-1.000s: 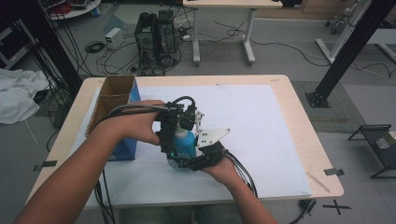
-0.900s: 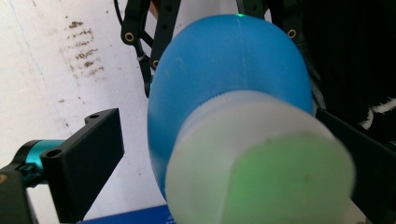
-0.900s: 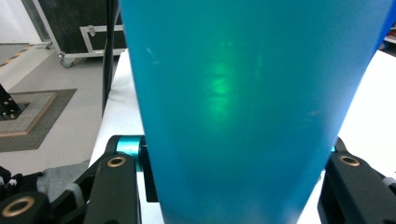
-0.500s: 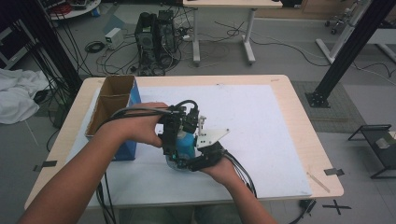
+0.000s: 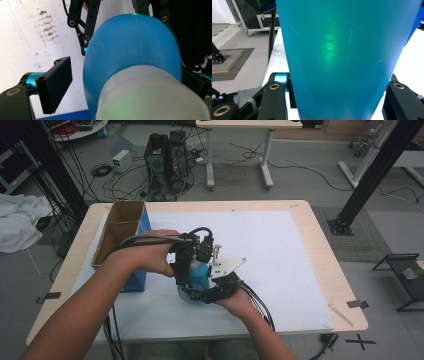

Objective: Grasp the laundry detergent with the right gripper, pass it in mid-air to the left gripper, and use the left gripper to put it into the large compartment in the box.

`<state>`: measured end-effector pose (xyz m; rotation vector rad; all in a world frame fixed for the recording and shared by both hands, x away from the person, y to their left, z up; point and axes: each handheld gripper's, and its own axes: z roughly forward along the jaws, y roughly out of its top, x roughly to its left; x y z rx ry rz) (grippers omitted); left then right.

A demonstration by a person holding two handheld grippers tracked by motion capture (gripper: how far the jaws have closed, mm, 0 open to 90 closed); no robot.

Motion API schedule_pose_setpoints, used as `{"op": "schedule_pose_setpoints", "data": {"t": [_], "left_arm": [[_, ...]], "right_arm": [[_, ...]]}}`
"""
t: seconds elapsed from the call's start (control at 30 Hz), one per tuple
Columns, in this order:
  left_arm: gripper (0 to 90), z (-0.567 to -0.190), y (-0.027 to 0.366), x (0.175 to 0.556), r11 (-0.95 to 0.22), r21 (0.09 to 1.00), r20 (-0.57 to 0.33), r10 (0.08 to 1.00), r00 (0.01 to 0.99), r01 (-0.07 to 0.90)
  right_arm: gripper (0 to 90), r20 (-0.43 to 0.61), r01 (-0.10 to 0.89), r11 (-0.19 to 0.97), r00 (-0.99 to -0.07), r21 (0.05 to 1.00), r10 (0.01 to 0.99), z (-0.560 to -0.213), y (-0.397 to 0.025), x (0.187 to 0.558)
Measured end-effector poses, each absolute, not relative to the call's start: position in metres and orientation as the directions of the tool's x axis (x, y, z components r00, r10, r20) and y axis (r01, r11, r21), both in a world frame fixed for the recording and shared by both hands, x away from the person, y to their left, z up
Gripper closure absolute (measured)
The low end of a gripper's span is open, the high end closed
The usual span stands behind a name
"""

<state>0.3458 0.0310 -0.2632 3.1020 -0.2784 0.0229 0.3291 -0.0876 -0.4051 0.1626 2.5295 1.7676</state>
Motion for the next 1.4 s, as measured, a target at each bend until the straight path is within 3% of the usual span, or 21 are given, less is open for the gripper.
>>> {"op": "schedule_pose_setpoints", "data": {"t": [0.9, 1.4], "left_arm": [[25.7, -0.2639, 0.0303, 0.3427, -0.987, 0.007, -0.006, -0.159, 0.987, -0.159], [39.0, -0.2648, 0.0288, 0.3401, -0.987, -0.019, -0.026, -0.161, 0.987, -0.161]], "right_arm": [[44.9, 0.02, 0.057, 0.336, -0.994, 0.94, 0.111, -0.405, -0.0872, 0.3287], [45.0, 0.017, 0.052, 0.335, -0.994, 0.941, 0.107, -0.4056, -0.0863, 0.3271]]}}
